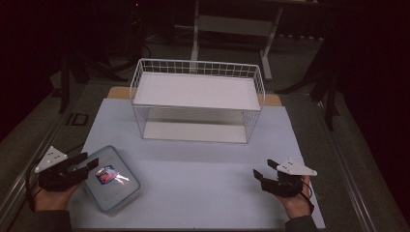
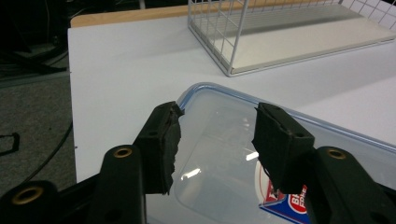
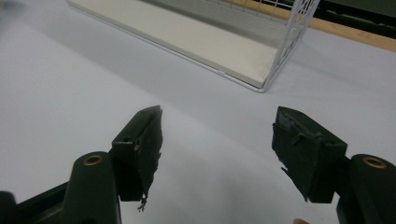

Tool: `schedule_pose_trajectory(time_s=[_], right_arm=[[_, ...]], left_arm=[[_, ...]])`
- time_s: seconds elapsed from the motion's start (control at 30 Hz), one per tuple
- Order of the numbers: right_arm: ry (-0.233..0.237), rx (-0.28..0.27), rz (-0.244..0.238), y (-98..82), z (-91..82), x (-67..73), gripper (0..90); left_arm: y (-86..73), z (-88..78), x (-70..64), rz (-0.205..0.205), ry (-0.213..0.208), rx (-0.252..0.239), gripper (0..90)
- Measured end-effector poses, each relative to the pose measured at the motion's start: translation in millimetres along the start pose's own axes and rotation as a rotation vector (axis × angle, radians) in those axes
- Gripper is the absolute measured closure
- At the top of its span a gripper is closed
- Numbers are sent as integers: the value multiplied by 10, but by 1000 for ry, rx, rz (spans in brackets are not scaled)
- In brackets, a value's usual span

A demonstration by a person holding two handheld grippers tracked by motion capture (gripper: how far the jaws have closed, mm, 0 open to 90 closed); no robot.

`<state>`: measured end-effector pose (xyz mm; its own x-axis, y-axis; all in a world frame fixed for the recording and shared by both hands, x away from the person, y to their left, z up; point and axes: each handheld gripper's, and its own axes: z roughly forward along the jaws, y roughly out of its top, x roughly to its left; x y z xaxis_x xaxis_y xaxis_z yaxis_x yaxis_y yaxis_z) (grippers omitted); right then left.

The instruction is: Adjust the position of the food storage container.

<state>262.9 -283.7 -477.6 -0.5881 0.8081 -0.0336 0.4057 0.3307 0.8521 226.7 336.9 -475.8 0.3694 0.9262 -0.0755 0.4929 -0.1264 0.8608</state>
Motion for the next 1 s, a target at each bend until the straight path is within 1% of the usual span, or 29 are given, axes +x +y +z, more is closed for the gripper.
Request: schedule_pose_trajectory(time_s=[0.13,0.23,0.27,0.4,0.43,0.47,0.53,0.6,0.67,0.7,0.77,0.87,0.93,1.0], right_arm=[[3,-5,11,-6,-17,-6,325],[3,-10,14,-7,-32,-2,321],[5,-11,19,-7,-35,-2,320],[17,-13,41,-14,-14,-13,318],[17,-12,41,-14,-12,-13,318],[16,-14,41,-13,-13,-13,317],[24,-22,54,-9,-21,-15,317],[26,-27,57,-8,-26,-20,318],[28,-26,62,-11,-26,-22,318],[29,-25,63,-12,-26,-21,317],[30,-26,60,-11,-26,-19,318],[32,-27,60,-11,-26,-20,318],[33,-26,63,-13,-20,-23,318],[33,-26,63,-14,-12,-22,318]], left_arm=[[-22,-28,16,3,3,12,538],[-55,-75,19,3,-2,21,595],[-70,-113,26,13,-9,24,619],[-103,-176,60,32,0,46,843],[-115,-194,71,35,-5,54,884],[-130,-211,77,39,-10,63,895],[-168,-243,80,53,-1,89,897],[-221,-268,90,54,4,104,897],[-270,-304,102,46,-5,94,898],[-284,-327,108,44,-2,94,898],[-328,-360,112,49,6,109,898],[-432,-389,119,58,7,154,898],[-493,-392,120,59,-12,177,898],[-537,-374,90,77,-44,207,898]])
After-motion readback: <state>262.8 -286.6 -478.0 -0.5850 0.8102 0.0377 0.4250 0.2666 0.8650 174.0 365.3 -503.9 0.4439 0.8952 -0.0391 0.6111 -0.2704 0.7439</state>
